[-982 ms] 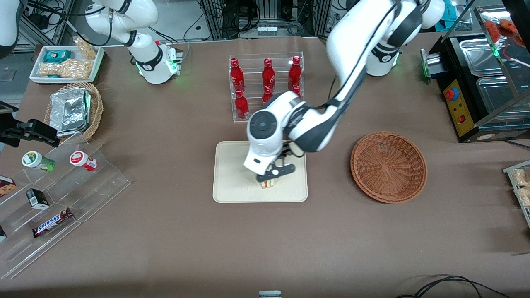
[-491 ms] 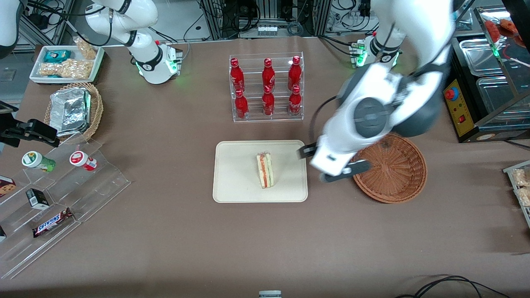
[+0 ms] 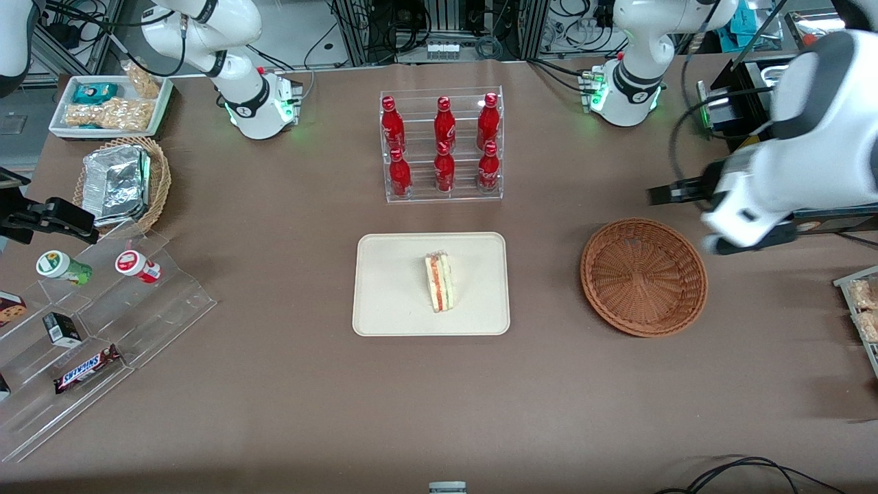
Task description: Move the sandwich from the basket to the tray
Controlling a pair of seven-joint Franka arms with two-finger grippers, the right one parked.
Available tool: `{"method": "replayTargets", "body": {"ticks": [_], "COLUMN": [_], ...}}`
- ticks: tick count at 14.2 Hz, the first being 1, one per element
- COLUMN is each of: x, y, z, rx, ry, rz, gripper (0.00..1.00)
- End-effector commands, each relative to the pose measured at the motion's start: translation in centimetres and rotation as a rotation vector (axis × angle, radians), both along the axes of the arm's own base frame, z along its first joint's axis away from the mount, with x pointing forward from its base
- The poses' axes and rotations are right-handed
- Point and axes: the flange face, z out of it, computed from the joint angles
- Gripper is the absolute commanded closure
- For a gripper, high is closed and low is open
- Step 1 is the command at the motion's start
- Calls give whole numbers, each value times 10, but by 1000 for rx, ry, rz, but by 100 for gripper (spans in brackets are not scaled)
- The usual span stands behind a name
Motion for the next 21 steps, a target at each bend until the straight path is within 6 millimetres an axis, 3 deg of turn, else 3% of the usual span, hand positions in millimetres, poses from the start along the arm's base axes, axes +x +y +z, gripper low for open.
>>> {"method": "replayTargets", "body": {"ticks": [1, 5, 7, 9, 11, 16, 21], "x": [-29, -24, -17, -7, -8, -32, -25], "y": [23, 37, 48, 52, 56, 60, 56], "z": [8, 33, 40, 34, 45, 80, 92], "rx": [83, 79, 70, 74, 75, 134, 68], "ry": [-14, -38, -28, -65, -112, -163, -248], "rz": [10, 41, 56, 83, 125, 112, -63], "gripper": [0, 0, 0, 0, 0, 0, 0]}}
